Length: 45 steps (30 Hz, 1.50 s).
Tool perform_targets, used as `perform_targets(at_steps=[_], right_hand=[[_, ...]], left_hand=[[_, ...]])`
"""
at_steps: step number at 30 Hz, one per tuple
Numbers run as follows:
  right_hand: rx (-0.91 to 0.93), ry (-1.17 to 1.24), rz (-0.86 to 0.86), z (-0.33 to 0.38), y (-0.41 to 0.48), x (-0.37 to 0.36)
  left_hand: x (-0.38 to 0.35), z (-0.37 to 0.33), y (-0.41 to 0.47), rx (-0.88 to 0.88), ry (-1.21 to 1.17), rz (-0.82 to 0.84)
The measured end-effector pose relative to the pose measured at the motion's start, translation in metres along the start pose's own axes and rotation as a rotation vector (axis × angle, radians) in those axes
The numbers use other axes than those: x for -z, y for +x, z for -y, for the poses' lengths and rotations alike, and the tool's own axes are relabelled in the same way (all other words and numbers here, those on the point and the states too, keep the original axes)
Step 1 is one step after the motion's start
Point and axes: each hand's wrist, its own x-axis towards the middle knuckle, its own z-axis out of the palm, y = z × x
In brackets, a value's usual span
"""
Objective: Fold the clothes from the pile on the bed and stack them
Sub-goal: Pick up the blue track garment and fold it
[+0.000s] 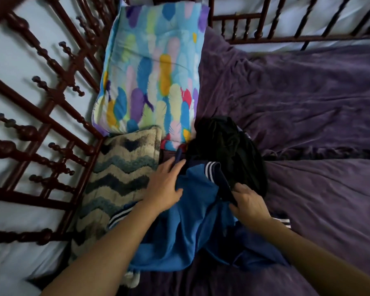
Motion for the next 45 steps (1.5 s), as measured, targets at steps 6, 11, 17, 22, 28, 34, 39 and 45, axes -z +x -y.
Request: perform_targets(at_steps=[6,11,17,22,28,34,39,45], right_hand=[[0.181,0.071,-0.210,0.004,-0.067,0.108],[0.166,0.095,-0.394,0.002,-0.100,0.182],[0.062,0.047,-0.654,0.017,-0.127,0.262],[-0.067,-0.056,-0.731,0.038,-0.148,0.344],[-0.190,-0.203,-0.302,0.079,-0.185,0.411],[-0.118,-0.167,-0.279,0.133,-0.224,0.444],[-0.165,-0.031,-0.374,0.141,-0.260,0.474],[-0.334,0.122,-0.463,0.075,-0.305,0.478]], left_hand=[[0.017,-0.086,0.057,-0.136,-0.079,0.622],[0.028,-0.136,0.038,-0.326,-0.296,0.528],[0.136,-0.157,0.035,-0.361,-0.616,0.138],[0.239,-0.187,0.014,-0.512,-0.565,0.127],[0.317,-0.197,0.000,-0.596,-0.108,-0.186],[0.363,-0.205,-0.006,-0.580,0.132,-0.466],[0.378,-0.245,-0.010,-0.618,-0.039,-0.612],[0.349,-0.309,0.020,-0.565,-0.257,-0.650]])
